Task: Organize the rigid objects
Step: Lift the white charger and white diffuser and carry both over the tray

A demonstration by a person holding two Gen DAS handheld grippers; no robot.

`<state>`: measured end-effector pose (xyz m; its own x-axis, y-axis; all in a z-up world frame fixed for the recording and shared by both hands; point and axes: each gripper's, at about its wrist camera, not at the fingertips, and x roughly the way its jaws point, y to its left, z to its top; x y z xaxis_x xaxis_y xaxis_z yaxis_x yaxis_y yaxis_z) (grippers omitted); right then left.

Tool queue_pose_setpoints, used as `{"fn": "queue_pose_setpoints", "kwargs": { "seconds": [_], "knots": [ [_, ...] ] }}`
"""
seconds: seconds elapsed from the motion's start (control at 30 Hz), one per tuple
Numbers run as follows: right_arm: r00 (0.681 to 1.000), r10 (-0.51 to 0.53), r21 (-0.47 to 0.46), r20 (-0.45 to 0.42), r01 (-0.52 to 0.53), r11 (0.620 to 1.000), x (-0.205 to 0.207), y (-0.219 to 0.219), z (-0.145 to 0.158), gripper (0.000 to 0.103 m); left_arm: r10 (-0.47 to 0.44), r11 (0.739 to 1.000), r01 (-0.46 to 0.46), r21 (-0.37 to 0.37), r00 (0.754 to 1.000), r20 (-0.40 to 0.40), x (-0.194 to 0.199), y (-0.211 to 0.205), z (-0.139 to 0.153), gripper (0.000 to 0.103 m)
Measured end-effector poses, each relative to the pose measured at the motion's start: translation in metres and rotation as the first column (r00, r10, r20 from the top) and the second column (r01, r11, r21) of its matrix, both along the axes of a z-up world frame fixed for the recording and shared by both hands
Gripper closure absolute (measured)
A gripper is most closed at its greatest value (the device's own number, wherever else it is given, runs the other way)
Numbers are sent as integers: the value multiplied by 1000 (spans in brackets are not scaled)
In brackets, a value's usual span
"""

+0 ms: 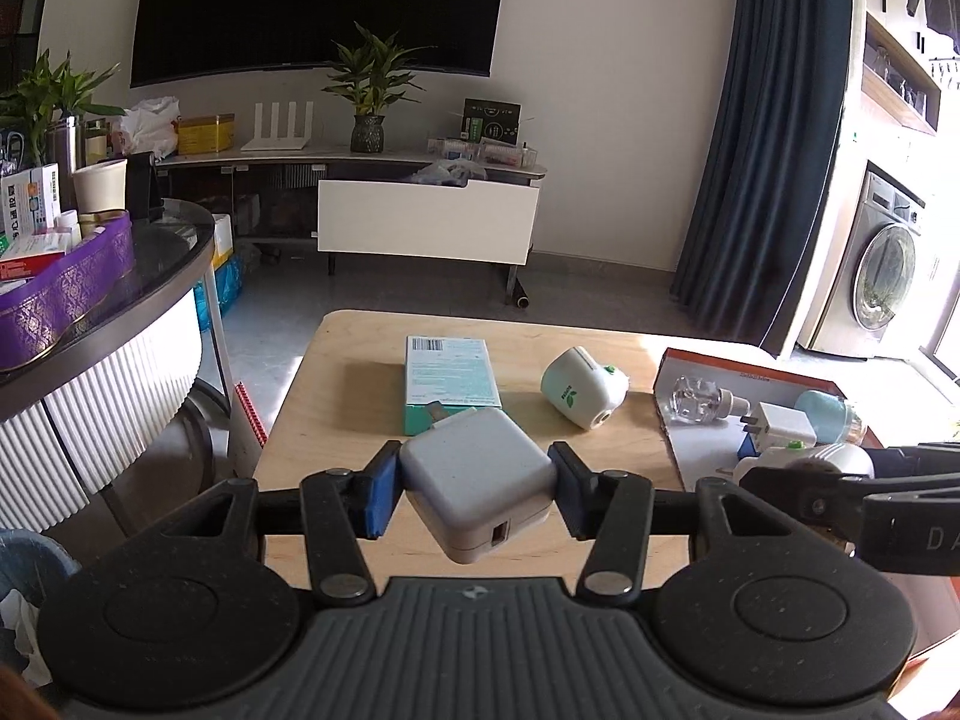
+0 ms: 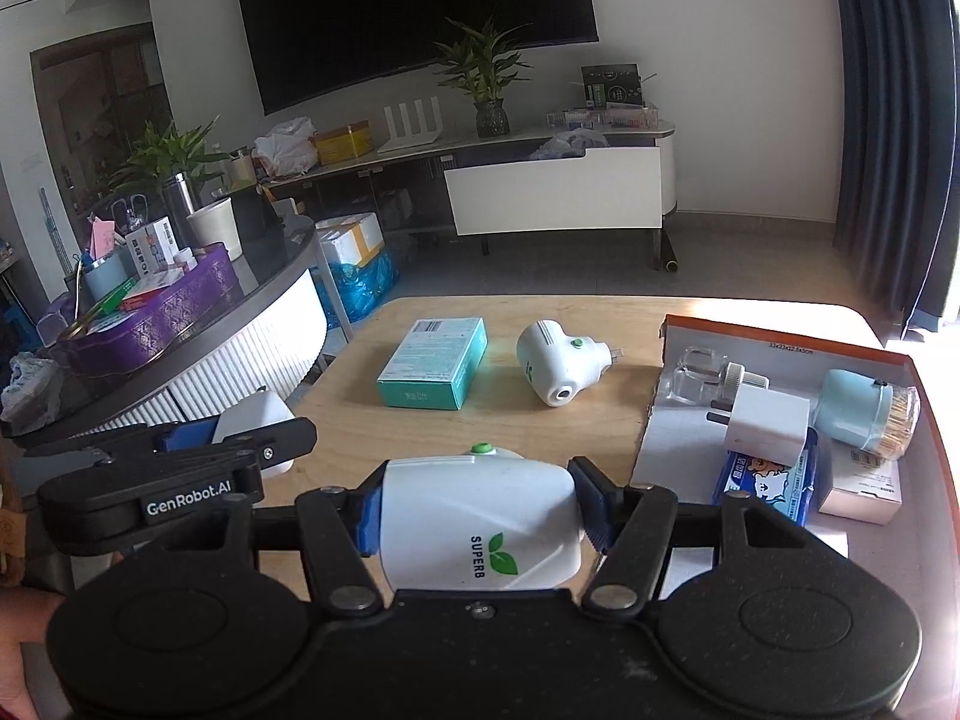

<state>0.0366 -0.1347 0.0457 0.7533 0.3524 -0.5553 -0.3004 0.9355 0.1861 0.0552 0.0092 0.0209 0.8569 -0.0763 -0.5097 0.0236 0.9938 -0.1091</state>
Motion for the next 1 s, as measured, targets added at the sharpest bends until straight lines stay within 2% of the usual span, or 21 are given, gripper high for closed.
{"fn": "queue_pose_setpoints", "kwargs": {
  "seconds": [0.27, 0.47, 1.0],
  "knots": [
    [998, -46, 24, 44, 45, 999, -26, -28, 10, 30, -6, 1000, 6, -4, 1000, -3, -16, -23, 9, 51],
    [996, -68, 39, 51, 66, 997, -41, -42, 7, 30, -36, 999, 36, -26, 999, -1, -25, -35, 14, 51],
    [982, -149, 63, 118, 142, 988, -76, -76, 22, 30, -109, 994, 111, -24, 993, 40, -39, -66, 27, 51]
  ]
}}
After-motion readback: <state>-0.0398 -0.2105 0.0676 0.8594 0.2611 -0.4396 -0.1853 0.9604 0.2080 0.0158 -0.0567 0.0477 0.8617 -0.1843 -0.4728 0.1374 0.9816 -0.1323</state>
